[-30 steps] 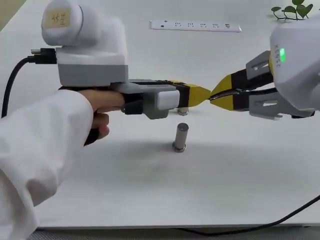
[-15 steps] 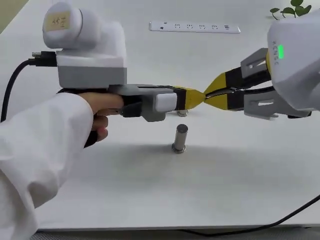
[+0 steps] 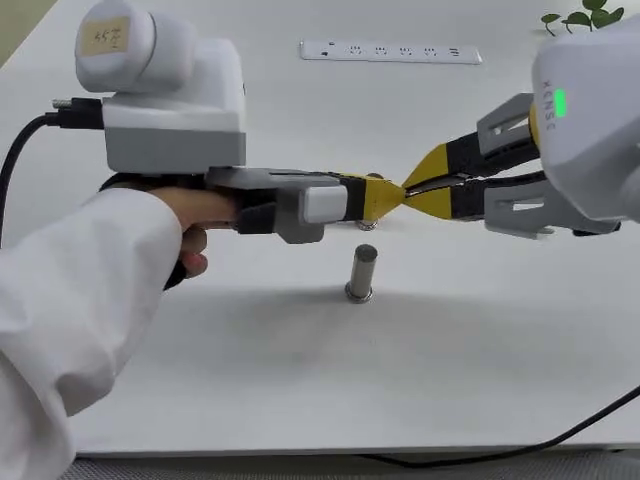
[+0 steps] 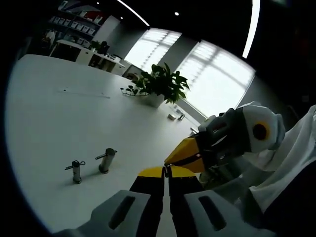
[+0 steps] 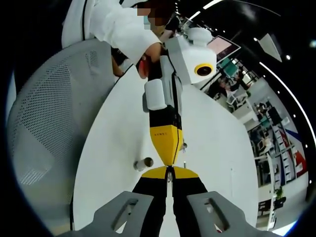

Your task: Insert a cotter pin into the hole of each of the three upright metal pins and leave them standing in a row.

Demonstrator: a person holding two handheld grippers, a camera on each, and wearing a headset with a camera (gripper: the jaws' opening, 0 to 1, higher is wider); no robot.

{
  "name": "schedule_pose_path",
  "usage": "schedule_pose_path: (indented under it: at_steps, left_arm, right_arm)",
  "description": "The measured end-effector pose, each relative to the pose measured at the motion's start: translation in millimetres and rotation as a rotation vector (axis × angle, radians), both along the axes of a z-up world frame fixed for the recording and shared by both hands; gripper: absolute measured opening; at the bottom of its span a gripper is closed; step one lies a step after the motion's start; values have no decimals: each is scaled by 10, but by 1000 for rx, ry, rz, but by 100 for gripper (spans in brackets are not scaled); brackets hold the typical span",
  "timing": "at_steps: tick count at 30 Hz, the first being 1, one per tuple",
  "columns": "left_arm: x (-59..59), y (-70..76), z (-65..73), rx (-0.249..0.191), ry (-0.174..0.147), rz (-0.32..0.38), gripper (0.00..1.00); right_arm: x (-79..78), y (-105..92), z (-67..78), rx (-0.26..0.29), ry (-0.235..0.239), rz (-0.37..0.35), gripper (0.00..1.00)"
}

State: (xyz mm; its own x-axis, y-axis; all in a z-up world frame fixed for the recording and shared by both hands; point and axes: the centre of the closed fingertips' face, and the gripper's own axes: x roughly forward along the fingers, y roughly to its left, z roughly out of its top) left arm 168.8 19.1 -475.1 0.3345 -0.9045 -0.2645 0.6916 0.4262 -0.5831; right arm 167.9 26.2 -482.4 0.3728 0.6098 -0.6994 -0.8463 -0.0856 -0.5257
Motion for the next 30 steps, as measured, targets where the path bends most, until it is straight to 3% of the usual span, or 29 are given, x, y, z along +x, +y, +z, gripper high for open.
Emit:
schedule_pose_path:
  at_steps: [8, 11, 13, 16, 18, 19, 23, 26, 27, 30]
  left_arm:
    - [30, 25, -16, 16, -7, 10, 0]
    - [44, 75, -55, 35, -9, 14, 0]
    - [43, 110, -67, 44, -19, 11, 0]
    - [57, 159, -72, 67, -50, 13, 0]
    - [60, 187, -82, 88, -69, 10, 0]
    - [49, 189, -80, 96, -81, 6, 0]
    - [-9, 194, -64, 134, -158, -47, 0]
    - [-64, 173, -4, 142, -249, -108, 0]
    - [-83, 181, -9, 147, -258, -128, 0]
    - [-170, 139, -5, 179, -318, -188, 0]
  right_arm:
    - [22, -7, -15, -1, -22, 2, 0]
    - [64, -44, -10, 4, -21, -20, 6]
    - [66, -67, -24, 33, 28, -45, 10]
    - [-42, -100, -110, 67, 183, -67, 10]
    - [-33, -102, -123, 118, 235, -103, 10]
    - [-72, -119, -158, 132, 305, -126, 10]
    - [-73, -145, -161, 204, 396, -152, 12]
    - [-114, -120, -154, 258, 464, -158, 11]
    - [-149, -111, -158, 264, 499, -150, 11]
    - [-192, -90, -157, 275, 525, -158, 13]
